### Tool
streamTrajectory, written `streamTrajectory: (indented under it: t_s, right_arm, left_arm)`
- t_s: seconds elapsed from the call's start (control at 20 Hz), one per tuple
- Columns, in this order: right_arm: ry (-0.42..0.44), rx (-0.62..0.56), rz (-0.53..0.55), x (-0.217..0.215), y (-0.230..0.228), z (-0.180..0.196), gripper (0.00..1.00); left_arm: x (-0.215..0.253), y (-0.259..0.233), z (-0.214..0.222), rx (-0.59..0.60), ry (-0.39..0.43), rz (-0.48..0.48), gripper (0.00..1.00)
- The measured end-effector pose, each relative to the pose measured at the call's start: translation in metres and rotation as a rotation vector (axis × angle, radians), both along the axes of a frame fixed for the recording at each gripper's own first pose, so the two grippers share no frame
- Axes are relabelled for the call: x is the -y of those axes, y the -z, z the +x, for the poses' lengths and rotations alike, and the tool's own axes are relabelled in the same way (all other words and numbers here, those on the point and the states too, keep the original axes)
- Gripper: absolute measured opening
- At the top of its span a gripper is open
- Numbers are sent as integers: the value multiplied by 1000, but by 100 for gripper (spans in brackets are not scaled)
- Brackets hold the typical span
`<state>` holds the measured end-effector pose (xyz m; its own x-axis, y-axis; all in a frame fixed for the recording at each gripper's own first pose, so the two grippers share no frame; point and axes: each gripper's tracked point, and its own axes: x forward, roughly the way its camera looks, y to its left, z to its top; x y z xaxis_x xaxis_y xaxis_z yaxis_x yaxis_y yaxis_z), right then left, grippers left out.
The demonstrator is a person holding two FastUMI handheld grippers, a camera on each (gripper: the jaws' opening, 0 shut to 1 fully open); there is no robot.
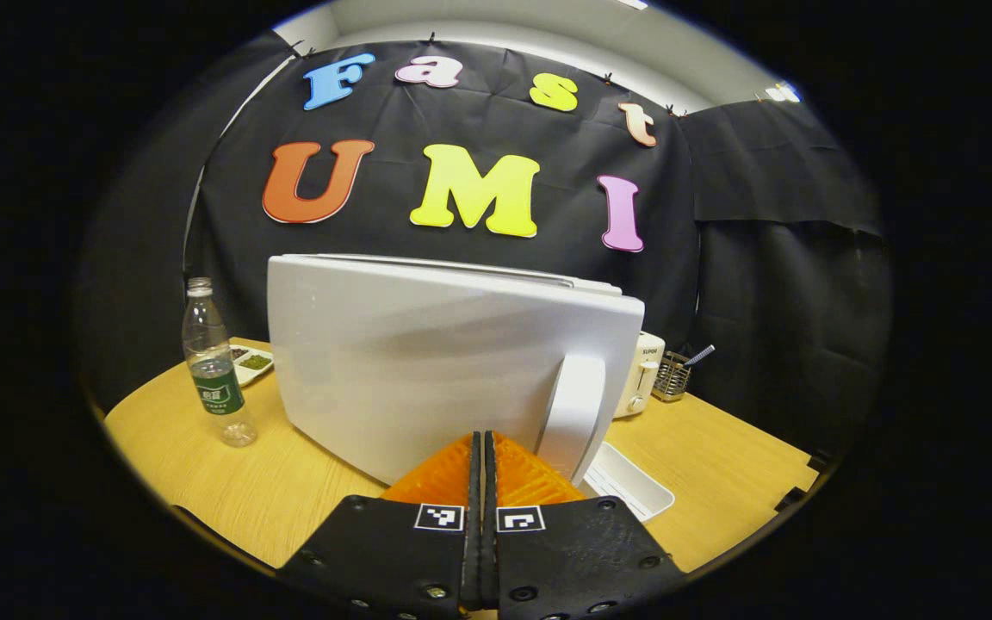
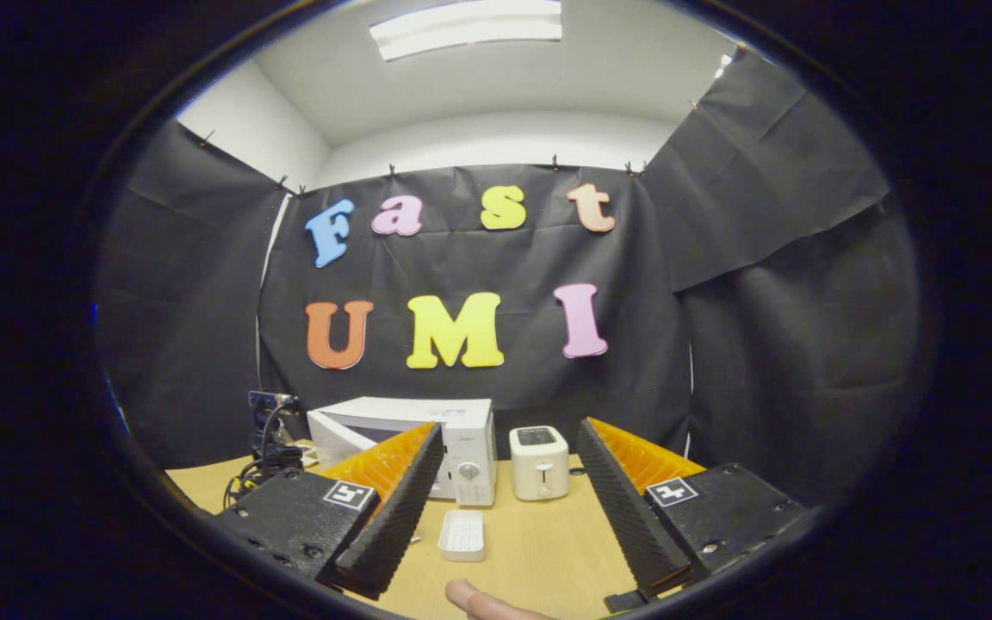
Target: Open the microwave oven with the left hand, put the food in, and close the microwave oven.
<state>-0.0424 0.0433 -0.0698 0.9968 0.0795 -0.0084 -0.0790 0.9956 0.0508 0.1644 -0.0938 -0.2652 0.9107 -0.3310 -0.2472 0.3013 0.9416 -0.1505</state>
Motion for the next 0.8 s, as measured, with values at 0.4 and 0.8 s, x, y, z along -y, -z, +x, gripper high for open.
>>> streamTrajectory:
  t_s: [0.4,0.8]
  right_arm:
    - [32,27,-5,25,-11,-7,100]
    - [49,36,-8,37,-13,-14,99]
  left_arm:
    - [37,8,60,-20,9,-51,0]
    - [52,15,106,-32,-29,-36,0]
